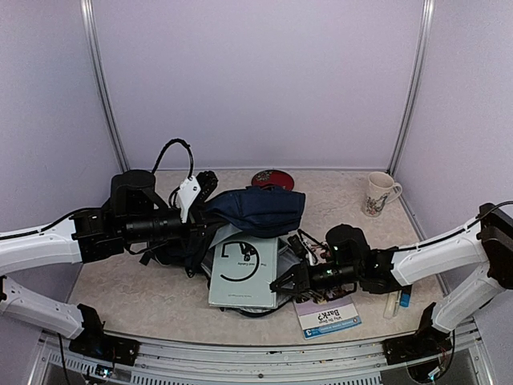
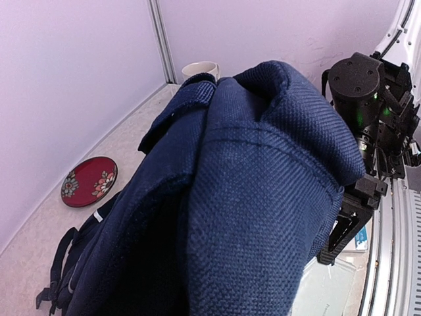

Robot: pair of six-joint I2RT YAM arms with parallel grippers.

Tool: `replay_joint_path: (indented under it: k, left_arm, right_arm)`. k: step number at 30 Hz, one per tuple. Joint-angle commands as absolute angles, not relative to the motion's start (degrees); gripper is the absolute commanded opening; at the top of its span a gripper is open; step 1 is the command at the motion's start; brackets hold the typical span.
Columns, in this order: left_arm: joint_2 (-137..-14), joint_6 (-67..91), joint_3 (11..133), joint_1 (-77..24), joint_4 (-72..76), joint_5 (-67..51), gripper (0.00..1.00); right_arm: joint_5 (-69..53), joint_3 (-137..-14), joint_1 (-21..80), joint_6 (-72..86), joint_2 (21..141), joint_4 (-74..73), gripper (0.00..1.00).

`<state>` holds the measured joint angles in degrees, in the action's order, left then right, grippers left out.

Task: Pack the student bag
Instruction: Put down the student bag at the center of the board, then hold the student bag at the center of the board.

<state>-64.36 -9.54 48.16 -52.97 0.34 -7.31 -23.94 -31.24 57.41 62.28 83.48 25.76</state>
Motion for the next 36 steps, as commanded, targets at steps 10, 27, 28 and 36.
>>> replay_joint_path:
  k: [10,27,28,36]
  left_arm:
    - [-61.90,-11.71,51.06,-54.67,10.19,-9.87,0.00]
    - [-61.76,-12.14,50.98,-55.44,10.19,-9.58,0.00]
    - [-61.67,-12.17,50.98,-55.46,10.12,-9.35,0.00]
    - [-61.78,-11.78,51.15,-55.13,10.12,-8.05,0.00]
  right_arm:
    - [-32.02,-41.12,43.60,53.49,82.22,9.58,0.05]
    - [-17.46,-51.27,39.31,39.31,82.87,-4.61,0.33]
    - [-15.41,-49.49,39.82,38.66,80.22,-4.68,0.33]
    - [-10.50,-36.17,52.66,36.12,65.59,0.25,0.25]
